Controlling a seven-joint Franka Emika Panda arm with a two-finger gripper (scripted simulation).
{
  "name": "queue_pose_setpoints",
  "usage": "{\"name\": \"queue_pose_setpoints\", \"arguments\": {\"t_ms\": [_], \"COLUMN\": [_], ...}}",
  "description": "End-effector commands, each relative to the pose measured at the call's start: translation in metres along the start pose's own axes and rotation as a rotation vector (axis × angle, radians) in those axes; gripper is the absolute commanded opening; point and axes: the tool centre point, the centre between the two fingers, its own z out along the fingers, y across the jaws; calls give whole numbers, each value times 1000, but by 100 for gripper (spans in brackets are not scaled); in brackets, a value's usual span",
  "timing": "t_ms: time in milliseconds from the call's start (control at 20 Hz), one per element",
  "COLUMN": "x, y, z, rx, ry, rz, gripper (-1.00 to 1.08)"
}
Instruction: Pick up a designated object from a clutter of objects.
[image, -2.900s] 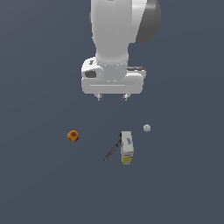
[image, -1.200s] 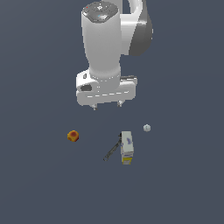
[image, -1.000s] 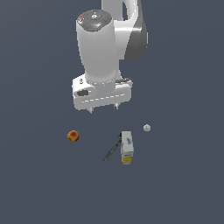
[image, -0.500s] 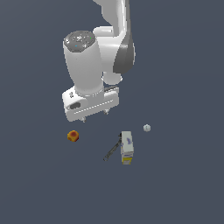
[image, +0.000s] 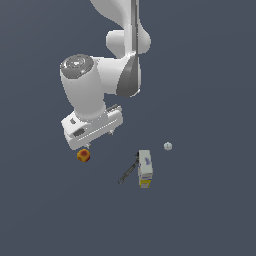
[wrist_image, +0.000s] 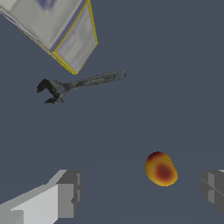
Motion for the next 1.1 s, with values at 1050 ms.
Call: {"name": "queue_pose_setpoints", "arguments": {"t_ms": [1050], "x": [-54], "y": [65], "z": [84], "rx": [-8], "ry": [10], "rz": [-480], "gripper": [100]}}
